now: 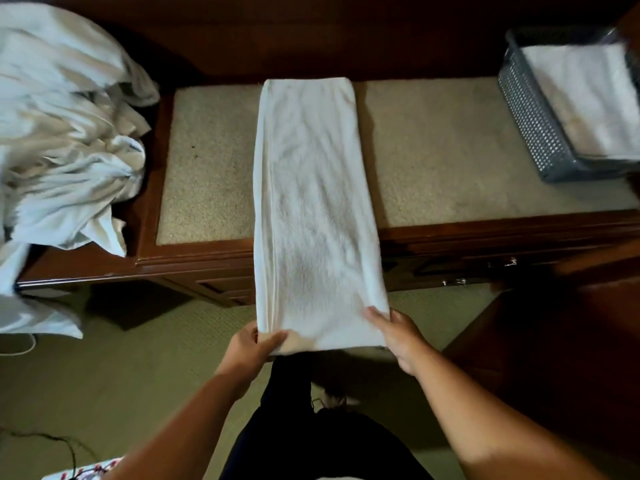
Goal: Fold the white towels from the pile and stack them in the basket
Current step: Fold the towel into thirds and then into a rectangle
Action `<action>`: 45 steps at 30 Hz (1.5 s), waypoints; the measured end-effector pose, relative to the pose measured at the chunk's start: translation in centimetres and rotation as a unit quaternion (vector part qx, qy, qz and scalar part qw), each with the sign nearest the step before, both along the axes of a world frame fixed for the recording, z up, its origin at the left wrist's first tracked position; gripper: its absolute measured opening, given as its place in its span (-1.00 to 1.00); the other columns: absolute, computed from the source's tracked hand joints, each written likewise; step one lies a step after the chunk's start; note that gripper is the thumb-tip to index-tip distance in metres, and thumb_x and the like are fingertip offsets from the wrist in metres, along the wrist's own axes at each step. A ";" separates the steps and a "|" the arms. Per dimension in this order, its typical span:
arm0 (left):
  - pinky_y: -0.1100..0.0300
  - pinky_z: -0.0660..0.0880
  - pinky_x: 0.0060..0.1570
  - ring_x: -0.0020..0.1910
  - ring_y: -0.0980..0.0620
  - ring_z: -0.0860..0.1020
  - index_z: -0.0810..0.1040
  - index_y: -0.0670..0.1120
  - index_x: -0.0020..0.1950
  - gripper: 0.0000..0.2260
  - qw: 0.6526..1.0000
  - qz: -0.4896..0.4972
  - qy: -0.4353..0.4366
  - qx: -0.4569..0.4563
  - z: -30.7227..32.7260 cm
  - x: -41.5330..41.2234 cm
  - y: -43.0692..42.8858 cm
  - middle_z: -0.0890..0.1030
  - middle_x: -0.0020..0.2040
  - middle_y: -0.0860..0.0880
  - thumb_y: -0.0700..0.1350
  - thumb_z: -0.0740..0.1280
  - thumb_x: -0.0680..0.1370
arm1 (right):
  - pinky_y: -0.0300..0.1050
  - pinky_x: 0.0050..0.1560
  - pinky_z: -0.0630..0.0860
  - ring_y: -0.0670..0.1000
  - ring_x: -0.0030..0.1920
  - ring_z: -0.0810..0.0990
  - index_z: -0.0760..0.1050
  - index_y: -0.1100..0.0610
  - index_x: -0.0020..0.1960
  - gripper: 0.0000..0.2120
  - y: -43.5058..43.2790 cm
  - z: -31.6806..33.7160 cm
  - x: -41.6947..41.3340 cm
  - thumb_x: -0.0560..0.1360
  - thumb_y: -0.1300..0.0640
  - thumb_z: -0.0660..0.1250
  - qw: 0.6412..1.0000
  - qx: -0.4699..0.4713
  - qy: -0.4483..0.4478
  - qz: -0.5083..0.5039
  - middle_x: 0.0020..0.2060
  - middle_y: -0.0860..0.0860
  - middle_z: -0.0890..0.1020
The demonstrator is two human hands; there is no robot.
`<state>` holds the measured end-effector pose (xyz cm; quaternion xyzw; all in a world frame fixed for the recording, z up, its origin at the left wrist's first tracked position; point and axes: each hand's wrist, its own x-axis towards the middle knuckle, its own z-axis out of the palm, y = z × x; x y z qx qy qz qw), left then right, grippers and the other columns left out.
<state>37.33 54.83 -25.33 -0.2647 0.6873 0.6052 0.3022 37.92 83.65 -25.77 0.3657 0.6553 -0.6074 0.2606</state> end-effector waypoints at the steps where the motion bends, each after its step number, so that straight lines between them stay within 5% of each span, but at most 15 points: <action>1: 0.22 0.59 -0.25 -0.18 0.05 0.71 0.58 -0.18 0.19 -0.66 1.000 0.013 0.000 0.006 0.3 0.4 0.1 0.72 -0.05 -0.10 -0.14 0.54 0.47 | -0.04 -0.02 0.63 0.06 0.00 0.69 0.61 0.07 0.12 -0.68 -0.1 0.7 0.2 0.50 -0.13 0.45 1.000 0.014 0.008 -0.009 -0.02 0.02 0.73; 4: 0.25 0.58 -0.27 -0.23 0.06 0.69 0.56 -0.19 0.16 -0.76 0.998 0.053 0.008 0.018 1.9 1.5 0.5 0.70 -0.03 -0.15 -0.18 0.47 0.53 | -0.19 -0.32 0.52 0.00 -0.25 0.60 0.57 0.11 0.10 -0.75 -0.6 3.0 0.8 0.56 -0.05 0.39 0.998 0.040 0.034 -0.017 -0.10 0.06 0.66; 11: 0.02 0.65 -0.10 -0.24 -0.03 0.68 0.58 -0.20 0.14 -0.82 0.991 0.129 0.031 0.001 4.0 2.9 1.5 0.71 -0.13 -0.15 -0.14 0.41 0.60 | -0.17 -0.31 0.47 -0.03 -0.36 0.49 0.55 0.13 0.10 -0.78 -1.0 5.7 2.7 0.60 -0.01 0.34 0.995 0.079 0.063 -0.021 -0.19 0.10 0.63; 15: 0.10 0.65 -0.15 -0.25 -0.02 0.67 0.54 -0.23 0.24 -0.77 0.990 0.108 0.085 -0.033 5.4 3.1 1.8 0.68 -0.05 -0.15 -0.17 0.37 0.62 | -0.16 -0.31 0.50 -0.01 -0.34 0.54 0.57 0.13 0.16 -0.79 -1.1 7.0 3.4 0.61 0.03 0.33 0.991 0.094 0.092 -0.040 -0.23 0.10 0.65; 20: 0.24 0.61 -0.22 -0.27 0.02 0.59 0.16 0.21 0.59 -0.38 0.983 0.055 0.171 -0.043 7.8 2.7 1.1 0.63 0.12 -0.06 -0.19 0.33 0.64 | -0.17 -0.31 0.54 -0.01 -0.29 0.59 0.42 0.04 0.41 -0.62 -1.9 8.8 3.4 0.61 0.11 0.33 0.984 0.085 0.136 -0.076 -0.07 0.07 0.66; 24: 0.29 0.55 -0.26 -0.32 0.02 0.48 0.56 0.24 0.27 -0.65 0.976 0.049 0.209 -0.023 9.3 3.2 1.0 0.61 -0.15 -0.01 -0.21 0.31 0.65 | -0.18 -0.27 0.59 -0.05 -0.29 0.61 0.32 -0.24 0.47 -0.52 -2.0 10.3 4.0 0.64 0.14 0.28 0.979 0.067 0.184 -0.059 0.10 -0.02 0.61; 27: 0.27 0.56 -0.29 -0.37 0.08 0.54 0.71 0.04 0.07 -0.76 0.976 0.067 0.207 -0.025 10.1 3.1 0.9 0.69 -0.06 -0.10 -0.25 0.31 0.64 | -0.20 -0.28 0.55 -0.06 -0.38 0.54 0.53 -0.12 0.31 -0.69 -1.7 11.5 4.1 0.65 0.18 0.25 0.974 0.080 0.210 -0.021 -0.14 0.08 0.64; 32: 0.21 0.61 -0.23 -0.27 -0.02 0.65 0.71 -0.08 0.05 -0.83 0.973 0.076 0.217 0.009 12.3 1.7 0.8 0.71 -0.05 -0.16 -0.22 0.31 0.64 | -0.19 -0.32 0.56 0.00 -0.42 0.55 0.63 0.12 0.15 -0.82 -0.9 13.1 4.1 0.63 0.21 0.29 0.966 0.079 0.241 -0.037 -0.32 0.15 0.63; 38: 0.27 0.53 -0.29 -0.25 0.07 0.65 0.67 -0.02 0.13 -0.83 0.967 0.039 0.248 0.037 16.3 0.9 0.7 0.71 -0.16 -0.04 -0.06 0.42 0.55 | -0.25 -0.29 0.59 0.03 -0.38 0.65 0.63 0.19 0.09 -0.88 -0.5 15.5 2.7 0.59 0.25 0.34 0.955 0.026 0.286 -0.069 -0.04 0.16 0.70; 41: 0.15 0.61 -0.05 -0.08 0.02 0.69 0.66 -0.02 0.17 -0.58 0.963 -0.008 0.265 0.041 18.2 0.3 -0.1 0.74 -0.04 -0.05 0.01 0.61 0.35 | -0.30 -0.25 0.58 0.03 -0.38 0.66 0.64 0.13 0.05 -0.91 -0.1 17.4 1.9 0.56 0.19 0.39 0.947 0.032 0.311 -0.069 -0.06 0.09 0.71; 45: -0.03 0.60 0.16 0.03 -0.12 0.70 0.65 -0.07 0.18 -0.64 0.945 -0.035 0.323 0.031 20.5 -0.5 -0.9 0.74 -0.02 -0.11 -0.22 0.55 0.40 | -0.25 -0.20 0.56 0.05 -0.32 0.69 0.65 0.15 0.08 -0.87 0.3 20.2 1.1 0.57 0.16 0.39 0.935 0.029 0.351 -0.047 -0.05 0.06 0.74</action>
